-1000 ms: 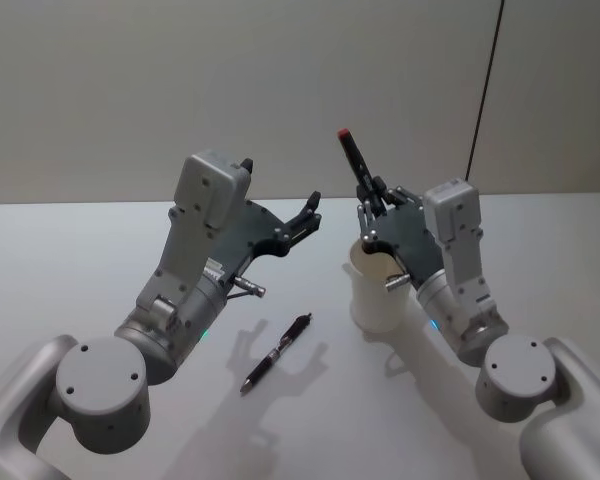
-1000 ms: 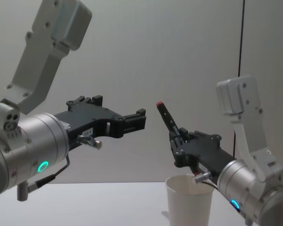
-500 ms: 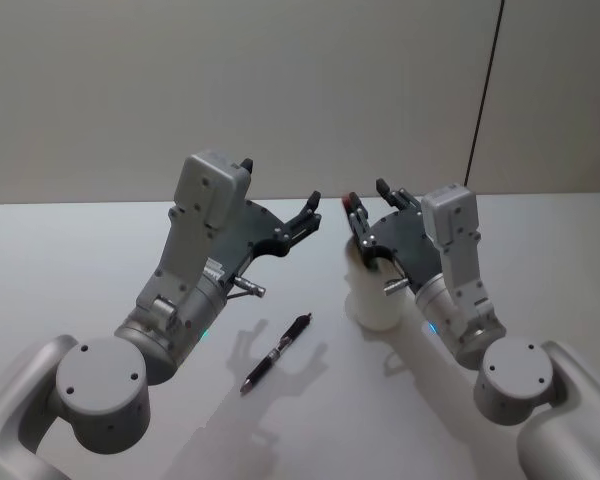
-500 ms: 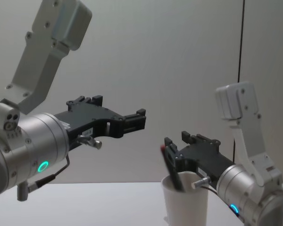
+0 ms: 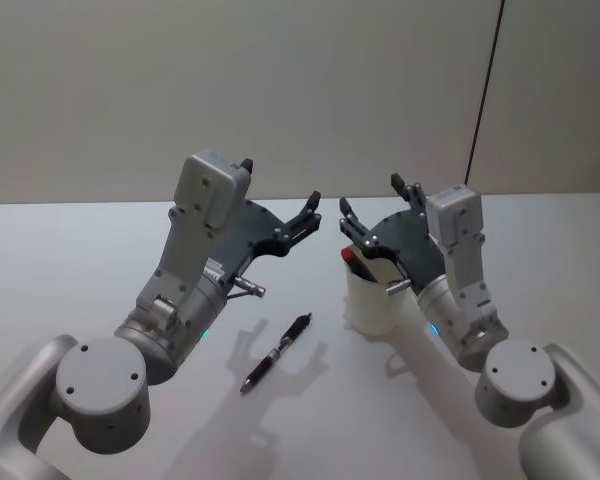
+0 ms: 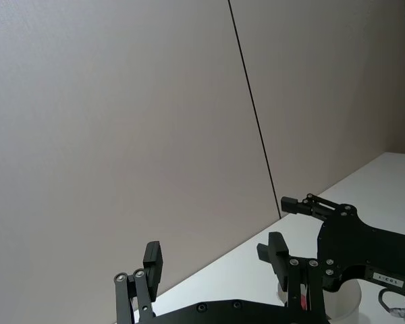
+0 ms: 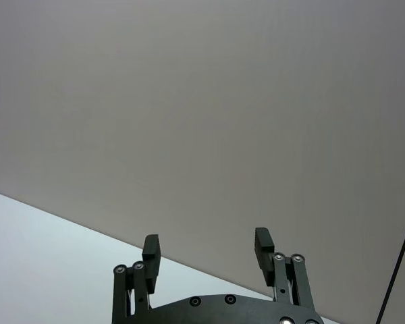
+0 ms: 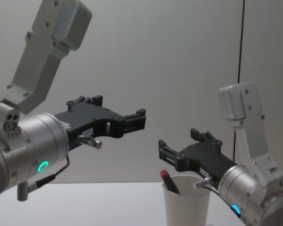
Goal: Place the pen into the pen holder.
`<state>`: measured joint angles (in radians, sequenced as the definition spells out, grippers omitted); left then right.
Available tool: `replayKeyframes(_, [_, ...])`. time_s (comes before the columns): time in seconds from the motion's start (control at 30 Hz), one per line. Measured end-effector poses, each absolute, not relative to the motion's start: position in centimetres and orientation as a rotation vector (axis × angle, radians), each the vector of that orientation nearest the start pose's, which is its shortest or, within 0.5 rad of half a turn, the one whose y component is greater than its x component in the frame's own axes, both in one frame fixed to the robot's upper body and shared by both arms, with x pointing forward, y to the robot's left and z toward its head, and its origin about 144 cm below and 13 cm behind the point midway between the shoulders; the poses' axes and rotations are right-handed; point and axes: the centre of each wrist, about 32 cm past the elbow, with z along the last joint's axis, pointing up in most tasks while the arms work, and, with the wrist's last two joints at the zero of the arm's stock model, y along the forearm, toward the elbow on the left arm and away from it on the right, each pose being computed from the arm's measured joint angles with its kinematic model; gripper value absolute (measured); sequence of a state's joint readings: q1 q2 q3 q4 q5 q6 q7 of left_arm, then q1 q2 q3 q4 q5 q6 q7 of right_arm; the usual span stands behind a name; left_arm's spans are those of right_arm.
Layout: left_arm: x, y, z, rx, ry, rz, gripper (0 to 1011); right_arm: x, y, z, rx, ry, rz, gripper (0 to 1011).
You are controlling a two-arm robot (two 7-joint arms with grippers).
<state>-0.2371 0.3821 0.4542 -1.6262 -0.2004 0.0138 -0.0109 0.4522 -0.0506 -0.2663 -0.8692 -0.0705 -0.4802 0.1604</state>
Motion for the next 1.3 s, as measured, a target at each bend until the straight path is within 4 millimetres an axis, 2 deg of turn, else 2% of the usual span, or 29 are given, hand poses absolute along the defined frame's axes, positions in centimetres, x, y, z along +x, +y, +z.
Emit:
replayKeyframes(0.2, [49.2,19.8,120.4,0.061,-0.268,1.124,1003,56.1,-13.7,110.3,0.094,-0.267,-1.112,1002])
replayKeyframes(0.8, [49.2,19.8,120.4,0.061,-0.268,1.124,1003,53.9,-15.3,112.0,0.148,-0.251,-1.222,1002])
replayKeyframes(1.3, [49.2,19.8,120.4,0.061,-0.268,1.124,1003,50.4,-18.2,113.7,0.153,-0.179,-1.397,1002])
